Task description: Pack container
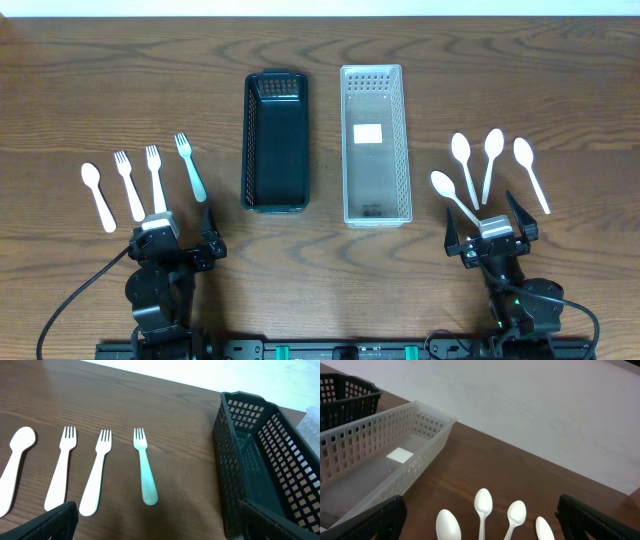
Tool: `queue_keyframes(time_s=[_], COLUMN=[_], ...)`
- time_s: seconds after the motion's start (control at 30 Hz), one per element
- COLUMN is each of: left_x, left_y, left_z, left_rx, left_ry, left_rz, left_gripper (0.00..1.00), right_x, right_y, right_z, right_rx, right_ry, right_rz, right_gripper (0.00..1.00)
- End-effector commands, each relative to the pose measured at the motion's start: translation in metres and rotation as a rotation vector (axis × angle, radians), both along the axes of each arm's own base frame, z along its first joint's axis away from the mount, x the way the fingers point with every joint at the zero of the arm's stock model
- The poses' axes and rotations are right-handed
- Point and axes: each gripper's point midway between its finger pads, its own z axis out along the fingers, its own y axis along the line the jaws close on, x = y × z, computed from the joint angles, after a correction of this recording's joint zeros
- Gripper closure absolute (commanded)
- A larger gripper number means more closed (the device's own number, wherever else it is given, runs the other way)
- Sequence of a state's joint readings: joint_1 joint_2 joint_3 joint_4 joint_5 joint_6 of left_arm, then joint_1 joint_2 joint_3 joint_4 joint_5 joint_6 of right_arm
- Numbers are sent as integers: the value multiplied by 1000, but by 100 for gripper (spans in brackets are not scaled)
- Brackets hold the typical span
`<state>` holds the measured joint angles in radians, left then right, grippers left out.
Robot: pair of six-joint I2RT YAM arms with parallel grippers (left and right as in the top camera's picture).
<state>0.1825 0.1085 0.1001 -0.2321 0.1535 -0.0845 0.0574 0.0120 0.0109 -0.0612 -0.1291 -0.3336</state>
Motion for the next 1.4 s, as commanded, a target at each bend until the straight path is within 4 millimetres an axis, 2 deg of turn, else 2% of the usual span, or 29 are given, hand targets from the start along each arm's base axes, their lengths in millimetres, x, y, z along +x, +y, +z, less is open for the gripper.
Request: queue_keyframes(time_s=[0.0, 0.93, 1.03, 1.17, 1.37], left_x=[-2, -2, -2, -2, -2], left_y=[2, 2, 2, 2, 2], left_z=[-14, -14, -14, -14, -14], left_rx=[-5, -5, -5, -5, -5], left_ry=[35, 35, 35, 35, 35], left_rz=[10, 10, 9, 10, 10], left_gripper=[2, 2, 2, 2, 2], right_x=[0, -1, -1, 1, 4], right_y=[0, 5, 5, 3, 3], right_z=[-1, -1, -1, -9, -45], right_rx=[-12, -9, 86, 376, 568], right_ry=[-4, -4, 15, 105, 303], right_rz=[-1, 25, 20, -18, -82], right_gripper=[1, 1, 1, 1, 1])
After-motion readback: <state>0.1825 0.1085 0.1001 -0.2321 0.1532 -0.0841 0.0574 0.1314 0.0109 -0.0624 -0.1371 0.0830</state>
